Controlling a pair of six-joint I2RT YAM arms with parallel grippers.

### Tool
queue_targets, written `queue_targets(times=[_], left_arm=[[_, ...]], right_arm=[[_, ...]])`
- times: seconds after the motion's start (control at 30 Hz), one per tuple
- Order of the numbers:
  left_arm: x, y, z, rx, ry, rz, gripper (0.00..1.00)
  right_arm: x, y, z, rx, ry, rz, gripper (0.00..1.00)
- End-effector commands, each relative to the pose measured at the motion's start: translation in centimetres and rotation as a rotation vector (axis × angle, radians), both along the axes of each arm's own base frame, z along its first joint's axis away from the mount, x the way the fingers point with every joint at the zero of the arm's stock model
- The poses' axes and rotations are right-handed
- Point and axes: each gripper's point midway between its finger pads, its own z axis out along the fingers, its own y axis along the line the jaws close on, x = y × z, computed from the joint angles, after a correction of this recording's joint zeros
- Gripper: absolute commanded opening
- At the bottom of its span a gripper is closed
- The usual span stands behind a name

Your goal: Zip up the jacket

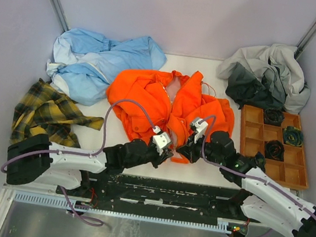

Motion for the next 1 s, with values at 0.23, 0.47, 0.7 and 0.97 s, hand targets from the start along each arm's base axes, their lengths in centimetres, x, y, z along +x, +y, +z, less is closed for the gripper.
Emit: queue_targets(times=[0.23, 0.47, 0.7, 0.97], left_arm=[[0.7, 1.0, -2.0, 0.041, 0.103, 0.220, 0.06], [-3.3, -1.6, -3.3, 0.069, 0.130, 0.127, 0.17], [-2.7, 0.1, -3.0, 0.064, 0.158, 0.229, 0.32], [-2.9, 1.1, -2.4, 0.059, 0.225, 0.280, 0.45]], right_arm=[[0.9, -0.1, 4.4, 0.123, -0.098, -0.034, 0.00], [0.9, -0.1, 3.1, 0.120, -0.073, -0.034, 0.00], [0.5, -0.9, 2.6, 0.096, -0.086, -0.040, 0.00], [0.3, -1.2, 2.5, 0.094, -0.107, -0.036, 0.00]])
